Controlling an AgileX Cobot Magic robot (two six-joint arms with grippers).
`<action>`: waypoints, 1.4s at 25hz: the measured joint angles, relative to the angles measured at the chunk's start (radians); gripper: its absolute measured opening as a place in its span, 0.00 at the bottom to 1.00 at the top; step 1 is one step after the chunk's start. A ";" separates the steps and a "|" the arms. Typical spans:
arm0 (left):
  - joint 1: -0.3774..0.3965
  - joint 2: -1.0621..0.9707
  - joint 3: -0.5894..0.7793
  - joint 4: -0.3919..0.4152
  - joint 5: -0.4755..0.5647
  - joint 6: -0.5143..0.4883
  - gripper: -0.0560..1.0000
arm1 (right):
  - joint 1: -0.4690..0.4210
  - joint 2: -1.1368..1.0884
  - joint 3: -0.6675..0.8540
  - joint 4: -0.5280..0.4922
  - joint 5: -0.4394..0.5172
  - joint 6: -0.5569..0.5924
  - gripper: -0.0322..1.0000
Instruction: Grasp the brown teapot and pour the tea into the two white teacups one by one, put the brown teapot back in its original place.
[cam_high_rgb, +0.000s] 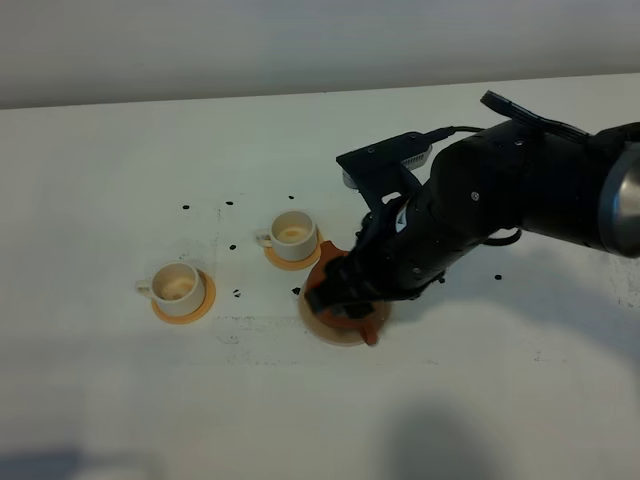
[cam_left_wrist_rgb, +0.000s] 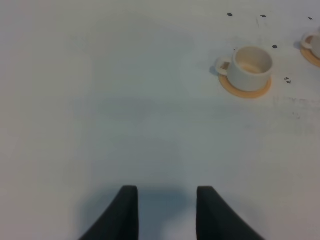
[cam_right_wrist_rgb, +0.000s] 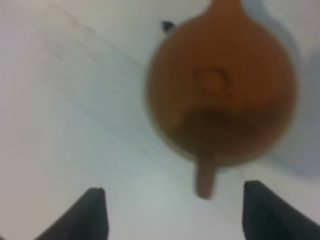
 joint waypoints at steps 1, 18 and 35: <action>0.000 0.000 0.000 0.000 0.000 0.000 0.34 | 0.000 0.007 0.000 0.016 -0.006 0.000 0.57; 0.000 0.000 0.000 0.000 0.000 0.000 0.34 | -0.017 0.139 -0.054 -0.095 0.009 0.091 0.57; 0.000 0.000 0.000 0.000 0.000 0.000 0.34 | -0.021 0.166 -0.057 -0.150 0.030 0.119 0.57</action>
